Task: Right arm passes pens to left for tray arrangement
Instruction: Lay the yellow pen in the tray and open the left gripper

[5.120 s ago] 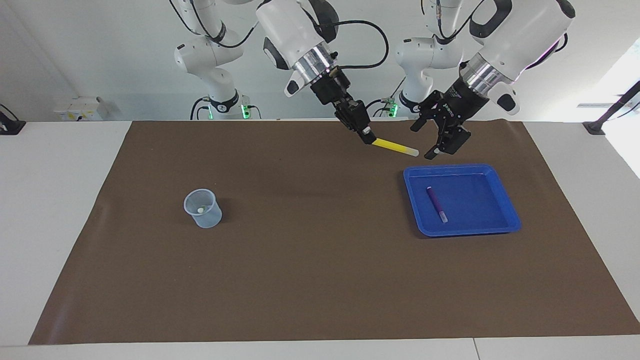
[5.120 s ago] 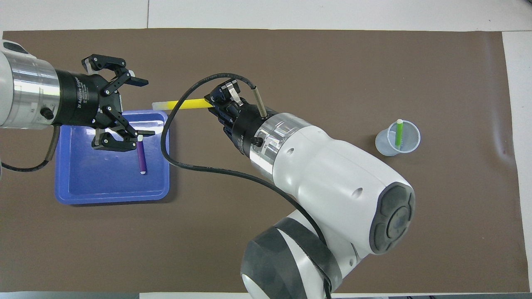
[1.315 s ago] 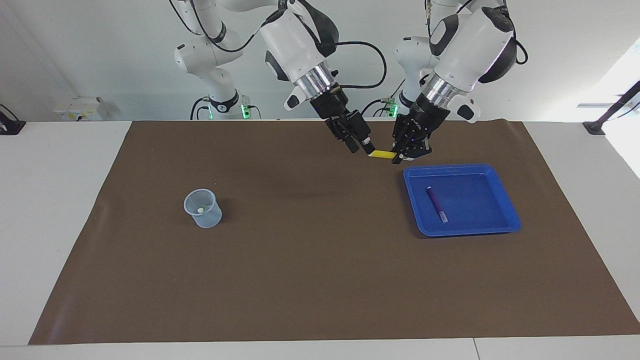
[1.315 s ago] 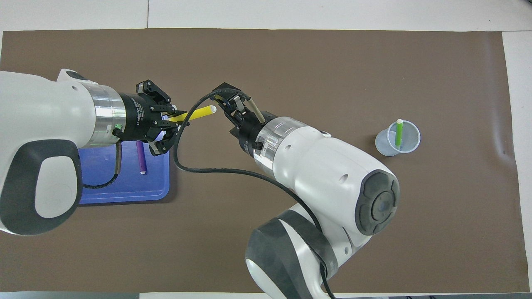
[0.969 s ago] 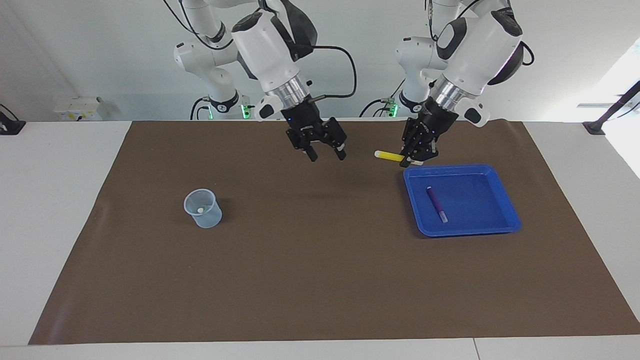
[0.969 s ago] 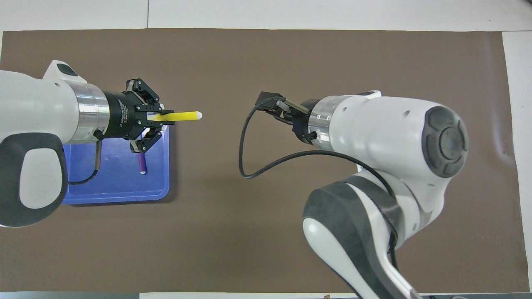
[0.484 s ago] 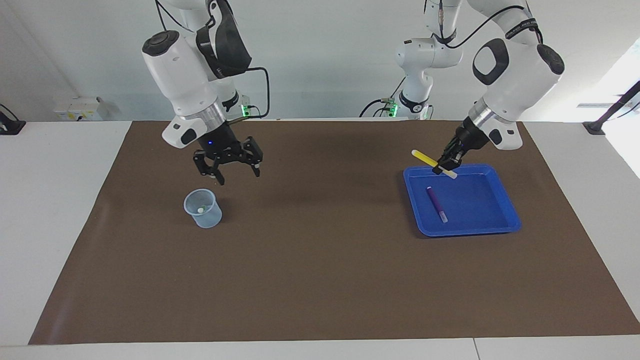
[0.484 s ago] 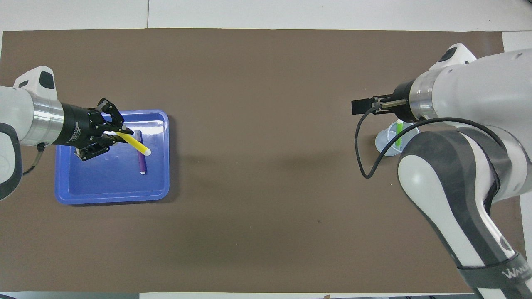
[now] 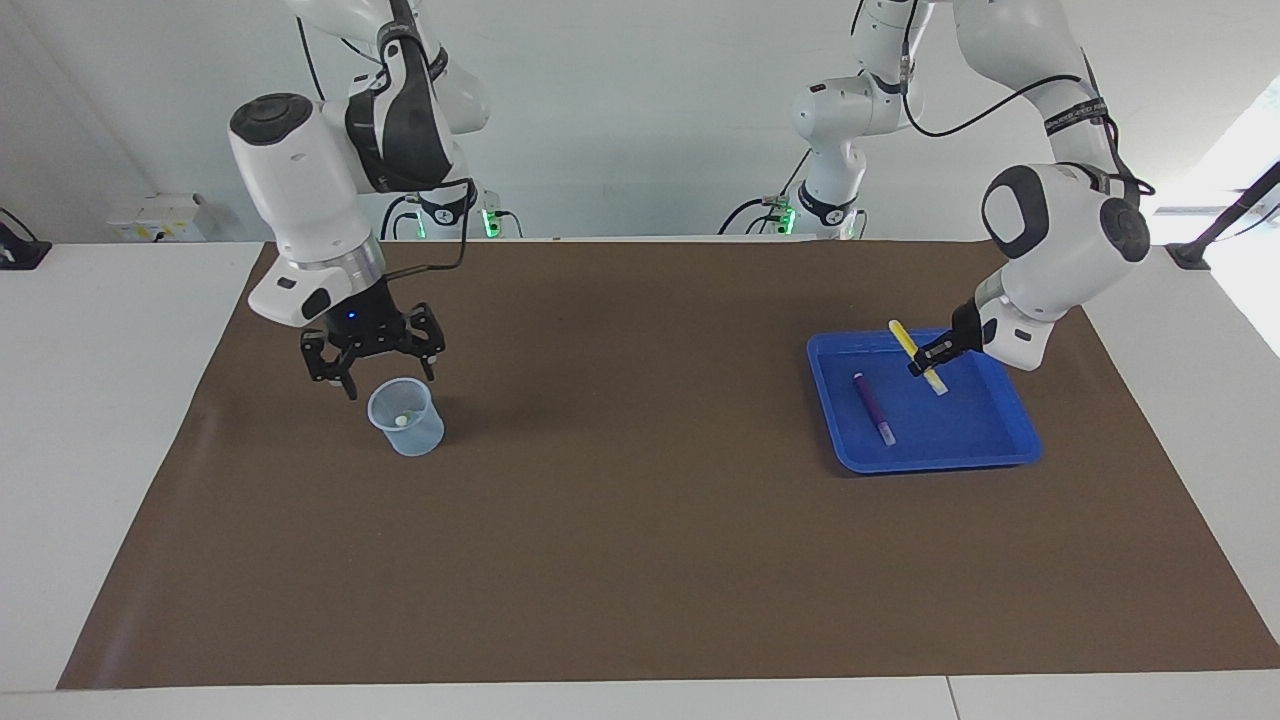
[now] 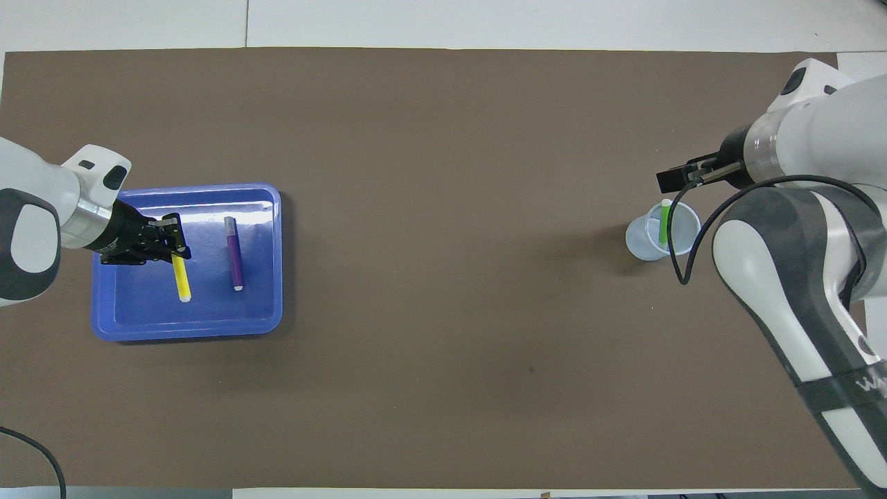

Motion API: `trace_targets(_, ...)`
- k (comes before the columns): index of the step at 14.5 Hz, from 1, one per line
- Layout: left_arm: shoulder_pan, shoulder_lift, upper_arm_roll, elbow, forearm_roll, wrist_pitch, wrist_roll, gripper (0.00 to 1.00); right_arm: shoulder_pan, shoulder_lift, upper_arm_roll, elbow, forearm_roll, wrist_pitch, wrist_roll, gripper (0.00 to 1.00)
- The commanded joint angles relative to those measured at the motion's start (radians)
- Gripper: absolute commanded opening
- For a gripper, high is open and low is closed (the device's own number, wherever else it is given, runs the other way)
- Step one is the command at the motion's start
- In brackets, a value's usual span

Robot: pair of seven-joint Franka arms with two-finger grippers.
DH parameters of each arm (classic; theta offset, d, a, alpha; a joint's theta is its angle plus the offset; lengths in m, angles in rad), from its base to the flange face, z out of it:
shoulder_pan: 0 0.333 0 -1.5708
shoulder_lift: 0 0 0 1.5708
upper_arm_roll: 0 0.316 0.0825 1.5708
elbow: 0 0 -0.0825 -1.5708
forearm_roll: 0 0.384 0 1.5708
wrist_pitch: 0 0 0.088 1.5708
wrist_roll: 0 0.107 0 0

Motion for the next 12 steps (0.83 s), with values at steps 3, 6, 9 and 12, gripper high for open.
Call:
trace_targets(3, -0.001, 0.014, -0.007, -0.07, 0.068, 0.085, 0.112, 0.0, -0.024, 0.038, 0.016, 0.015, -0.012, -0.016, -0.023, 0.75)
trace_targets(6, -0.006, 0.038, -0.007, -0.071, 0.111, 0.1, 0.13, 0.0, -0.036, 0.048, 0.015, 0.0, -0.012, -0.029, -0.03, 0.64)
trace_targets(9, -0.007, 0.055, -0.007, -0.07, 0.114, 0.116, 0.138, 0.0, -0.041, 0.061, 0.015, -0.005, -0.015, -0.009, -0.054, 0.64)
trace_targets(12, -0.009, 0.066, -0.007, -0.071, 0.114, 0.126, 0.158, 0.0, -0.04, 0.072, 0.015, -0.034, -0.016, 0.046, -0.056, 0.64)
